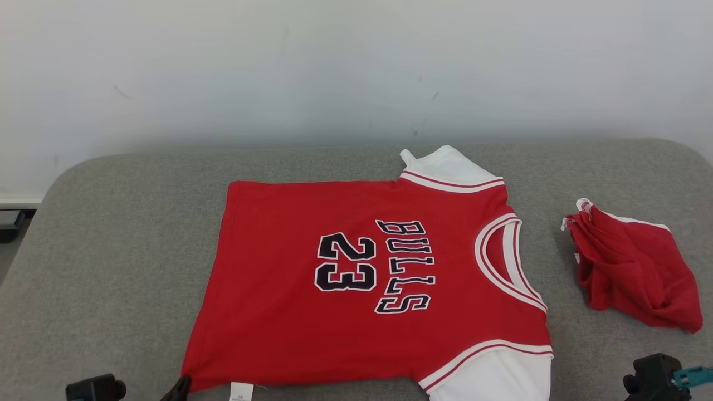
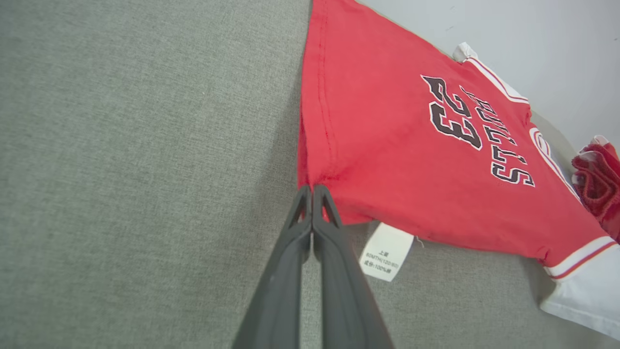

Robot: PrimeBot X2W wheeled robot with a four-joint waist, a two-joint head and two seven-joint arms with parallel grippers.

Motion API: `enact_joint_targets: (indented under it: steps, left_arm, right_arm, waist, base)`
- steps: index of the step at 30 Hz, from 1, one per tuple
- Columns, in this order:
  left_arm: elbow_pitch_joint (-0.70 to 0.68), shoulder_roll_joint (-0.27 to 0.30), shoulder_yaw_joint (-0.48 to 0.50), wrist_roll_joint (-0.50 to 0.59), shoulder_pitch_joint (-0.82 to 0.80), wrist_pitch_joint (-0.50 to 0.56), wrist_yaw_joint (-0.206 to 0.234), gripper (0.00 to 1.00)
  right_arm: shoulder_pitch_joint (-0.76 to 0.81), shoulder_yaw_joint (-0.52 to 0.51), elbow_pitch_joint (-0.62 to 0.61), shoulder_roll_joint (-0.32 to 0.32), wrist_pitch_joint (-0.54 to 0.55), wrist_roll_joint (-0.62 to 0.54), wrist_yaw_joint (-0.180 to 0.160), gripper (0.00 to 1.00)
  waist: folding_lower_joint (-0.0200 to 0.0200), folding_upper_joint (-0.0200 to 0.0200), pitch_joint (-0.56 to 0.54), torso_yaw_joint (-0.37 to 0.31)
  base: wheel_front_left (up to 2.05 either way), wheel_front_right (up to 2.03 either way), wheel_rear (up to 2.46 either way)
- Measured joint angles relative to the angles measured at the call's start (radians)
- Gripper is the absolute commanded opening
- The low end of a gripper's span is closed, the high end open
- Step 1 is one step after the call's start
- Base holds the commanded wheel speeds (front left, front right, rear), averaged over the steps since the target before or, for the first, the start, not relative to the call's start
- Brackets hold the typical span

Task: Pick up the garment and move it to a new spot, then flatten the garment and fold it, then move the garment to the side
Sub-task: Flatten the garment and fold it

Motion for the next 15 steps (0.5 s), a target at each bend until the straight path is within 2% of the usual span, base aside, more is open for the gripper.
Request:
enact_joint_targets:
  steps: [1,2,3,8,12,15]
  left_arm:
    - [-0.004,0.001,-0.006,0.007,0.002,0.001,0.003,0.91]
    - [-0.007,0.004,-0.015,0.019,0.005,0.008,0.003,1.0]
    - [-0.01,0.006,-0.022,0.035,0.009,0.008,0.012,1.0]
    - [-0.033,0.028,-0.029,0.067,0.012,0.02,0.039,1.0]
    - [-0.081,0.027,-0.003,0.071,0.011,-0.025,0.058,1.0]
    - [-0.127,0.005,0.025,0.079,0.007,-0.076,0.077,1.0]
  right_arm:
    - [0.0,0.003,0.0,0.001,0.008,0.0,-0.001,0.0]
    - [0.001,0.008,-0.001,0.002,0.014,0.001,-0.001,0.36]
    - [0.002,0.011,-0.001,0.006,0.018,0.002,-0.002,1.0]
    - [0.02,0.017,0.001,0.001,0.034,0.004,-0.01,1.0]
    - [0.014,-0.028,0.001,-0.017,0.006,-0.043,-0.011,1.0]
    - [0.0,-0.06,0.006,-0.014,-0.033,-0.072,-0.019,1.0]
  waist:
    - [0.0,-0.0001,0.001,0.001]
    - [0.0,0.0,0.002,0.002]
    - [0.0,0.0,0.003,0.003]
    - [0.0,0.0001,0.007,0.005]
    - [0.0,0.0001,0.007,0.009]
    - [0.0,0.0001,0.003,0.017]
  base:
    - [0.0,0.0,0.0]
    - [0.0,0.0,0.0]
    - [0.0,0.0,0.0]
    - [0.0,0.0,0.0]
    - [0.0,0.0,0.0]
    - [0.0,0.0,0.0]
